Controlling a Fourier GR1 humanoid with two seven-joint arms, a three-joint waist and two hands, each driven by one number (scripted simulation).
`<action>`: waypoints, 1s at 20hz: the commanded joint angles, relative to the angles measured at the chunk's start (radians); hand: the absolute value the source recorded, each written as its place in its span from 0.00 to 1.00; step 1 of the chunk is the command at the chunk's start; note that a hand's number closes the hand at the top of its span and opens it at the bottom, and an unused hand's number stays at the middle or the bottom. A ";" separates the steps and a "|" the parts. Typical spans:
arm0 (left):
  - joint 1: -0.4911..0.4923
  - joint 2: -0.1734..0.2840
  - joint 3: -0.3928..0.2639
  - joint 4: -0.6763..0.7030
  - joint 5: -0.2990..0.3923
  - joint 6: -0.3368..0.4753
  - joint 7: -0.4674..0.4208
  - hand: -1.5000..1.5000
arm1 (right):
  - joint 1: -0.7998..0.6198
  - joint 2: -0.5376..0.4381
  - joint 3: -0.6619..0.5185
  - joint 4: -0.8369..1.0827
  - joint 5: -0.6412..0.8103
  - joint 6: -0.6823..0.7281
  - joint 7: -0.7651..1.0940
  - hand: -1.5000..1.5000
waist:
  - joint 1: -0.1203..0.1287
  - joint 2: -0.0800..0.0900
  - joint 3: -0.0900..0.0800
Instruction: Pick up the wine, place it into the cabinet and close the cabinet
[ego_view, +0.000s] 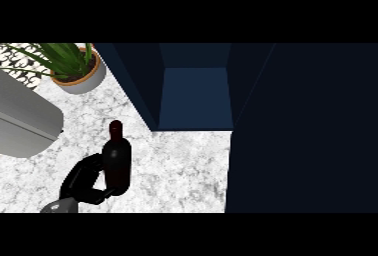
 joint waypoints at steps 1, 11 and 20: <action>0.017 0.006 -0.024 0.043 -0.022 -0.093 -0.101 1.00 | -0.064 0.021 0.047 0.019 0.061 -0.043 0.037 0.00 | 0.003 0.005 -0.008; 0.229 -0.096 -0.015 -0.116 0.000 0.164 -0.286 1.00 | -0.059 -0.016 -0.054 0.050 -0.014 -0.015 0.015 0.00 | 0.015 0.002 -0.006; 0.295 -0.150 -0.056 -0.273 0.062 0.116 -0.269 1.00 | -0.077 -0.017 -0.042 0.066 0.009 -0.018 0.022 0.00 | 0.011 0.003 -0.007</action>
